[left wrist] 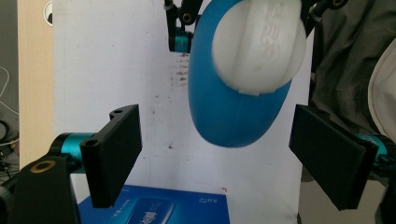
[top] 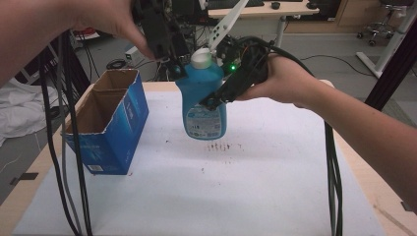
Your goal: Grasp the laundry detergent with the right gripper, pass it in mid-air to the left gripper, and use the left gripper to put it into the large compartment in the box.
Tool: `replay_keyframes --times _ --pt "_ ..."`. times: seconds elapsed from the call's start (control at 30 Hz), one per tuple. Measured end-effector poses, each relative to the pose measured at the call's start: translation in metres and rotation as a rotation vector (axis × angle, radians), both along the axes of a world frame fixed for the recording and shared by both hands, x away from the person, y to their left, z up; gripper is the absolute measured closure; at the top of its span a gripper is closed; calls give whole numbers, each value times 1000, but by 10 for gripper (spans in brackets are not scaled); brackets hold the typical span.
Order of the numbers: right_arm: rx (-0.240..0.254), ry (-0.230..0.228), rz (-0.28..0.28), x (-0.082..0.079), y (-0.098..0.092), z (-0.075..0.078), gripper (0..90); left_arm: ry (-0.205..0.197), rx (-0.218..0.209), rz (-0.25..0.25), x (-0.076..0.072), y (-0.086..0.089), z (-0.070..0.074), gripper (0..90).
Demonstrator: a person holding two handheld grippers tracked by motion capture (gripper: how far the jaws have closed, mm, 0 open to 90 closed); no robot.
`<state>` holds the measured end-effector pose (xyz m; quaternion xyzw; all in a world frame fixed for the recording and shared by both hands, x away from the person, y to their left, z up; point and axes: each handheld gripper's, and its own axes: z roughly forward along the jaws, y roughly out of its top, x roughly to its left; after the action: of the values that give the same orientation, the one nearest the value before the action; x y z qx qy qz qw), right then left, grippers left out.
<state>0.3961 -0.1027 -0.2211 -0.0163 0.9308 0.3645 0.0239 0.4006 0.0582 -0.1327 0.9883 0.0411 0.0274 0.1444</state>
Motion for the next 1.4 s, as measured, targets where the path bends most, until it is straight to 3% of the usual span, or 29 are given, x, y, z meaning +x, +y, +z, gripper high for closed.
replay_keyframes --times 0.77,1.2,1.4 --pt "11 14 -6 1 -3 3 481 21 -32 -22 -1 -19 -16 173" --pt "18 5 -4 4 -6 3 481 21 -34 -13 0 -20 -20 188" --pt "15 27 -19 3 -7 4 481 14 -38 -18 0 -21 -21 210"
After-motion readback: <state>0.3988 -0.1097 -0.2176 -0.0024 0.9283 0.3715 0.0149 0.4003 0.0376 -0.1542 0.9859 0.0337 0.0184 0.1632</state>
